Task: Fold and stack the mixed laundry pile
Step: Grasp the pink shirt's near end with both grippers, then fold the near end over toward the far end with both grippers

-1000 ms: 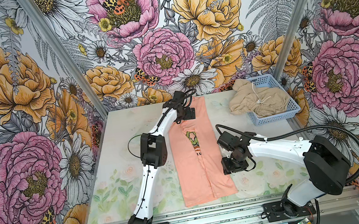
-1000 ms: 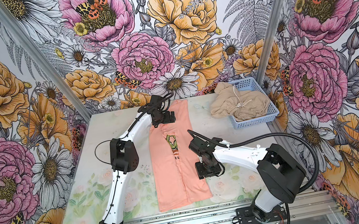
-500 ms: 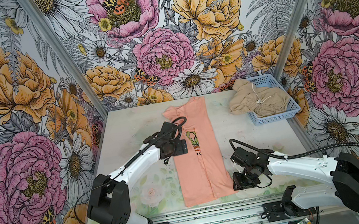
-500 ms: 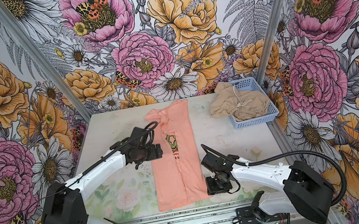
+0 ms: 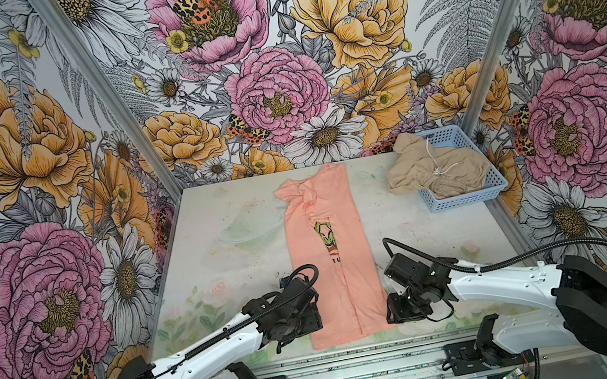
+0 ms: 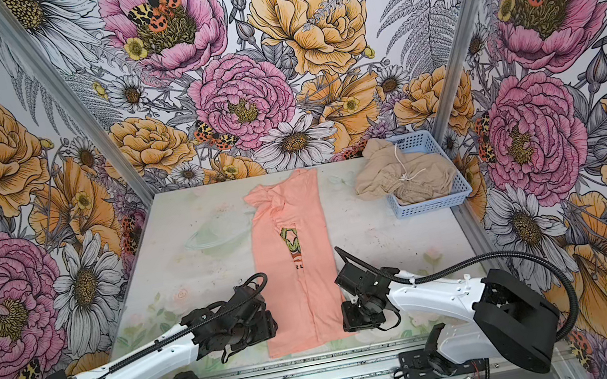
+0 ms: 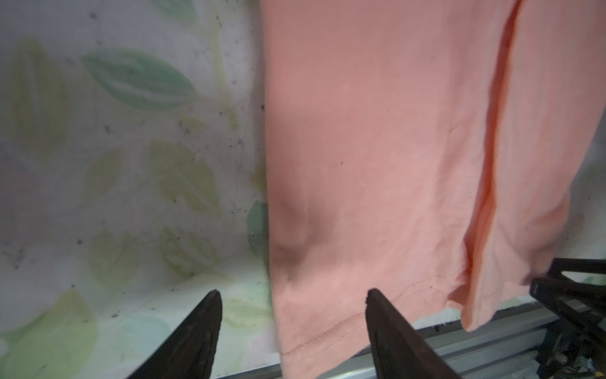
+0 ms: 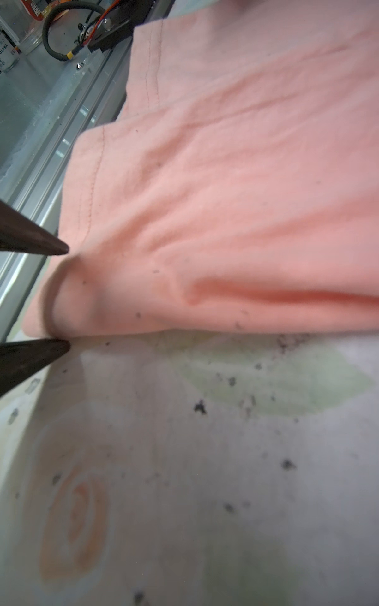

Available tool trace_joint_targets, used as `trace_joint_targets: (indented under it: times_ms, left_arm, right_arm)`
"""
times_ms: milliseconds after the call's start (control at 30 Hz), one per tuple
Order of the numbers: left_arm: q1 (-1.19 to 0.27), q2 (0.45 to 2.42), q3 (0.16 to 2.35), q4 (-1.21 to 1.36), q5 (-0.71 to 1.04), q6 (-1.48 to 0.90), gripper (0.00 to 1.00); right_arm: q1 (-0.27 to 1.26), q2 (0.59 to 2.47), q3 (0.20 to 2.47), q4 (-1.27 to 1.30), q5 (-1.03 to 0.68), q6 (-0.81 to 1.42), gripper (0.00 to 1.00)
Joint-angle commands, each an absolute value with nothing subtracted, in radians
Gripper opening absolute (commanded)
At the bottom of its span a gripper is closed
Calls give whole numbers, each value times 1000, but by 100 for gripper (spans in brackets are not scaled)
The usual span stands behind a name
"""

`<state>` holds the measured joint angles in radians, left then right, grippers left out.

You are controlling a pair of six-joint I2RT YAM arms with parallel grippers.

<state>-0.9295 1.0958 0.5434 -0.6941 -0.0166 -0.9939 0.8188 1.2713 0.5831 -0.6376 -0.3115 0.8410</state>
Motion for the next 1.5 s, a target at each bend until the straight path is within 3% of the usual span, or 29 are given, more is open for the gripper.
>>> trace_joint_targets:
  times_ms: [0,233,367,633,733,1000,1200,1467]
  left_arm:
    - [-980,1110,525,-647,15,-1084,69]
    - [-1067,1177,482,-569,29,-1157,64]
    - [-1096,1222,482,-562,17,-1180,53]
    - [-1116,1170,468,-576,-6,-1224,18]
    - [-1117,1133,478,-626,-18,-1225,10]
    - [-1120,950,553,-823,-71,-1230,5]
    - [-1114,919,682,-946,-103,-1213,5]
    - [-858,998,836,-976,-3,-979,5]
  right_arm:
    - [823,1278,572,-609,-307,857,43]
    - [823,1268,549,-610,-301,869,42]
    - [823,1277,555,-609,-298,867,40]
    - [828,1243,548,-614,-319,886,11]
    - [839,1191,552,-648,-325,909,0]
    - [895,1038,634,-794,-335,989,0]
    - [908,1003,776,-910,-315,998,0]
    - [722,1166,995,-931,-348,822,0]
